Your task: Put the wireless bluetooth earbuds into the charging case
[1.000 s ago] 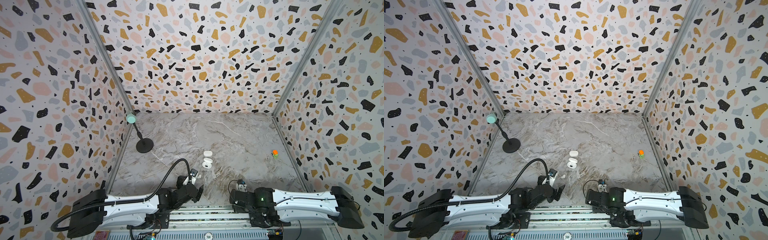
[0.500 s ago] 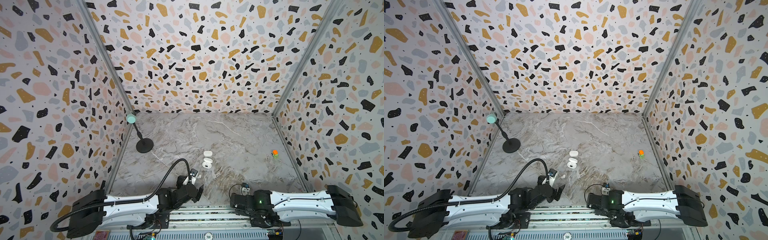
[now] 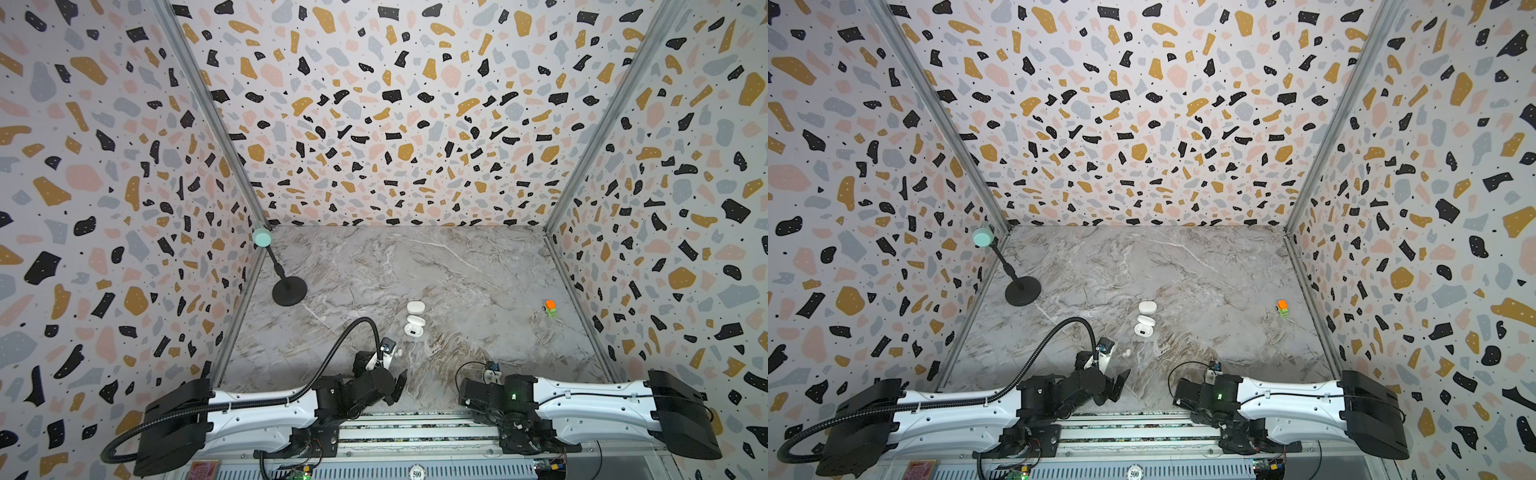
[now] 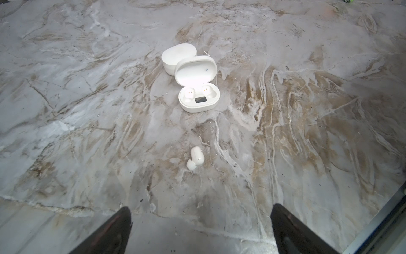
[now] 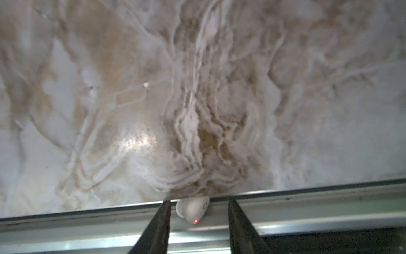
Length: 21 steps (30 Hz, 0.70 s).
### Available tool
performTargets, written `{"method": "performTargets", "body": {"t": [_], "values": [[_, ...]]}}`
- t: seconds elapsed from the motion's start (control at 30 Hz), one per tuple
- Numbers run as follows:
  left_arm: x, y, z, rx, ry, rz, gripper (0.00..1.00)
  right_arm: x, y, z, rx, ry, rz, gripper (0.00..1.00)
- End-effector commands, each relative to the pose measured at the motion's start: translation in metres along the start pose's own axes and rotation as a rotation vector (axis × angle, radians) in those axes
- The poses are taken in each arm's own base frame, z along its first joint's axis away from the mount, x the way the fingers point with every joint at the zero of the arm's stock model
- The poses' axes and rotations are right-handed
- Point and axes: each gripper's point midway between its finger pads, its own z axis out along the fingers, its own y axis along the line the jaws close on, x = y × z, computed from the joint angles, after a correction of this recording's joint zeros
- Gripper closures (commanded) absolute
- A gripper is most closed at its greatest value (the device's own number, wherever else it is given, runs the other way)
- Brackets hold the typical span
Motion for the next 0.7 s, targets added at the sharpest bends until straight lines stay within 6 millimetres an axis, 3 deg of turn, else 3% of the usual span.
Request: {"method": "performTargets", "body": {"t": [0.0,0.67], "values": [[-0.001,-0.002,0.001,0.008,-0.014,0.007,0.00,-0.002,-0.011,0.005,0.047,-0.012,-0.018,0.57],[0.001,-0.003,0.003,0.003,-0.004,0.015,0.00,0.008,-0.005,0.018,0.012,0.038,-0.033,0.72]]}}
